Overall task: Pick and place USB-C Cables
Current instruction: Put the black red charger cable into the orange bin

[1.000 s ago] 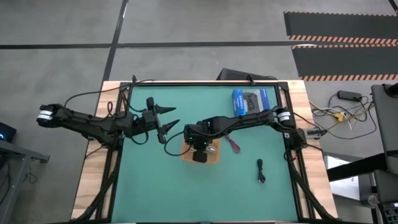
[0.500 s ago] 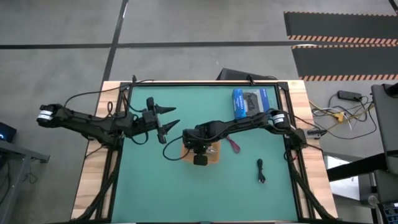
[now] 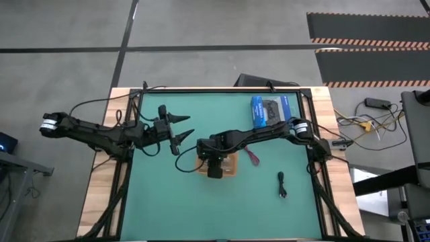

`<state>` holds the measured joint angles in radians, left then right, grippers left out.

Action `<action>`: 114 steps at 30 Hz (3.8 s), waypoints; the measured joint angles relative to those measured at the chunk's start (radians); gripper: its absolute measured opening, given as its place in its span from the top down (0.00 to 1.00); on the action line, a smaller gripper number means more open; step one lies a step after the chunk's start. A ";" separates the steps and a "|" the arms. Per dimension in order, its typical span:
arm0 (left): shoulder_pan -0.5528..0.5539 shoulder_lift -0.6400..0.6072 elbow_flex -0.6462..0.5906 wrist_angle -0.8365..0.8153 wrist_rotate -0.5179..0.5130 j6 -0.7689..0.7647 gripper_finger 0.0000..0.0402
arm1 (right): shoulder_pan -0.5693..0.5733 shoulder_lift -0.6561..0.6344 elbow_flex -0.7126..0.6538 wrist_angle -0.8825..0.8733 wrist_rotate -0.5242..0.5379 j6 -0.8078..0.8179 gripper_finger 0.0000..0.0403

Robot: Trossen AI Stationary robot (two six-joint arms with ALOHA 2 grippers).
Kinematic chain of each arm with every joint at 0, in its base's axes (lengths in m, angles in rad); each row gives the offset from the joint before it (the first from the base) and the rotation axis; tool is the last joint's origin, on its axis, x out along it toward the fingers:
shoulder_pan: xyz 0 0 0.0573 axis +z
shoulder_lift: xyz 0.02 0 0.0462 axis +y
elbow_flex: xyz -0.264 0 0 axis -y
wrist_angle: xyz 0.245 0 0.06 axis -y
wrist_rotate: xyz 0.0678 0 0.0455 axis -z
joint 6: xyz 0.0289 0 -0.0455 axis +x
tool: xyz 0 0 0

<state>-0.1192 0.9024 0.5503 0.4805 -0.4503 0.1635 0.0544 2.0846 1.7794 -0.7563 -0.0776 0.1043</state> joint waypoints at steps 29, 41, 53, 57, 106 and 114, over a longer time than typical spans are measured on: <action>-0.007 0.001 0.000 -0.012 0.025 -0.030 0.44 | 0.149 -0.404 -0.313 0.206 0.218 0.080 0.73; -0.010 0.025 0.001 -0.014 0.035 -0.082 0.44 | 0.175 -0.698 -0.766 0.669 0.333 0.099 0.73; -0.013 0.060 0.006 -0.016 0.037 -0.109 0.44 | 0.198 -0.857 -1.045 0.726 0.470 0.195 0.74; -0.013 0.061 0.006 -0.014 0.036 -0.109 0.44 | 0.203 -0.863 -1.108 0.736 0.475 0.240 0.74; -0.012 0.099 0.006 0.045 0.033 -0.106 0.44 | 0.201 -0.573 -1.225 0.755 0.570 0.553 0.91; -0.012 0.099 0.006 0.066 0.033 -0.107 0.44 | 0.200 -0.598 -1.228 0.742 0.569 0.561 0.96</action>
<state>-0.1310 1.0017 0.5564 0.5469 -0.4171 0.0566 0.2546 1.4864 0.5516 -0.0147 0.4913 0.6658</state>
